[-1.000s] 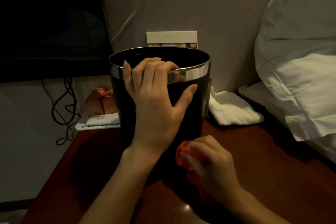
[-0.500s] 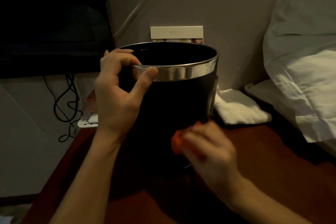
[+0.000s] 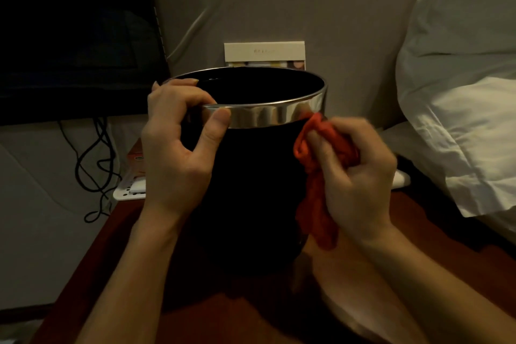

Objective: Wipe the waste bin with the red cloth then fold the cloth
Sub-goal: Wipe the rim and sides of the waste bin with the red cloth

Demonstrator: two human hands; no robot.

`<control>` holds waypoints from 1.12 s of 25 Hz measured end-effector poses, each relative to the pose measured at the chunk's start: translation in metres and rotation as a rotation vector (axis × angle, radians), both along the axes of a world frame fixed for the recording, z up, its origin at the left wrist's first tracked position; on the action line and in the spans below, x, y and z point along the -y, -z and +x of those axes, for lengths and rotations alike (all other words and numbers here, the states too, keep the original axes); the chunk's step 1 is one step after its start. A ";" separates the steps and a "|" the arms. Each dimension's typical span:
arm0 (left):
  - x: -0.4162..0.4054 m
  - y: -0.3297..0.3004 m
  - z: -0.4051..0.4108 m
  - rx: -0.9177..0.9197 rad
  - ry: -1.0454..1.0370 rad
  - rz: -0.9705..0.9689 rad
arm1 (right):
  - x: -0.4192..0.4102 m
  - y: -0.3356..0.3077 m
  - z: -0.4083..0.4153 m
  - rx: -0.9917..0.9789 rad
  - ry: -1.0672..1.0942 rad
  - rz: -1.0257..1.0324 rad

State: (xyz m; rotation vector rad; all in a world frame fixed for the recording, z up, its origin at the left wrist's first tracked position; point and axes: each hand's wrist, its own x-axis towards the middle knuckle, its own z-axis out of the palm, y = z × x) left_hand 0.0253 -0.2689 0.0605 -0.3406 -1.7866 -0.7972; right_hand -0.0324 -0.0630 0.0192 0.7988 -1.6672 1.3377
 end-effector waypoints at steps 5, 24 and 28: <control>-0.055 0.000 0.005 0.036 -0.206 -0.148 | -0.015 0.099 0.017 0.159 -0.067 0.301; -0.005 -0.002 -0.001 0.074 0.052 -0.023 | 0.015 -0.034 0.002 -0.122 0.110 -0.145; 0.001 -0.003 -0.003 0.069 0.069 -0.021 | 0.018 0.062 0.018 -0.247 0.057 0.294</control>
